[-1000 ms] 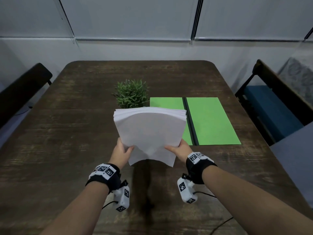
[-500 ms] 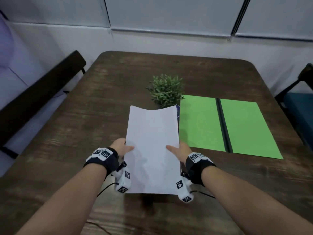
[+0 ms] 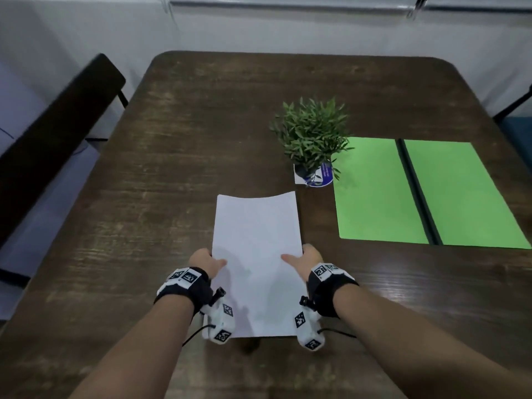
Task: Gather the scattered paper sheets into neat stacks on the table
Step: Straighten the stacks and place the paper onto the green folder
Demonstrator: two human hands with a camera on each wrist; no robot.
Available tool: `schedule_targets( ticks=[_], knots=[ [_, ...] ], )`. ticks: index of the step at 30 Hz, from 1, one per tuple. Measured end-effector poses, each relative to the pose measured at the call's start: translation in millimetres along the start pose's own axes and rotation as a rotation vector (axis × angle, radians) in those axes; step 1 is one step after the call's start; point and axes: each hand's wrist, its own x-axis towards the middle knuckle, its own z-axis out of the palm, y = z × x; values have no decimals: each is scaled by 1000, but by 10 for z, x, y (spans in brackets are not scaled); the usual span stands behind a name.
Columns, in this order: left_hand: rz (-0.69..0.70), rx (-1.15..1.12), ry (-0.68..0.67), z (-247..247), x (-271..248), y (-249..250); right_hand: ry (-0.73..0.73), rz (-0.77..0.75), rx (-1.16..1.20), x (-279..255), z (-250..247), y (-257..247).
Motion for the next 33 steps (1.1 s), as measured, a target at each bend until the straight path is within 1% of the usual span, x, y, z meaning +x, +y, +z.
schedule_targets(
  ticks=[2, 4, 6, 8, 10, 12, 14, 16, 20, 22, 24, 28, 31, 33],
  knots=[
    [-52, -23, 46, -23, -43, 45, 13, 8, -3, -47, -100, 22],
    [-77, -29, 149, -65, -83, 147, 60, -11, 13, -93, -239, 41],
    [-4, -90, 221, -73, -122, 356, 140, -40, 21, -160, -421, 72],
    [96, -165, 242, -1, -162, 626, 218, -45, -2, -250, -662, 152],
    [199, -226, 211, 138, -235, 925, 302, -31, -56, -359, -956, 266],
    [287, -294, 144, 343, -318, 1231, 369, 4, -136, -441, -1279, 405],
    [339, -330, 89, 595, -412, 1540, 406, 44, -216, -480, -1605, 557],
    [352, -318, 48, 869, -501, 1826, 436, 70, -263, -483, -1920, 706],
    [319, -225, 16, 1427, -645, 2281, 483, 126, -336, -392, -2516, 953],
    [326, -176, 49, 1686, -639, 2473, 473, 152, -379, -265, -2796, 1052],
    [362, -116, 102, 1910, -567, 2659, 450, 166, -423, -81, -3050, 1139],
    [400, 100, 184, 2250, -362, 3019, 411, 137, -480, 361, -3488, 1263],
    [419, 293, 145, 2421, -250, 3191, 372, 107, -512, 657, -3742, 1311],
    [413, 401, 108, 2507, -197, 3215, 337, 104, -564, 818, -3886, 1346]
  ],
)
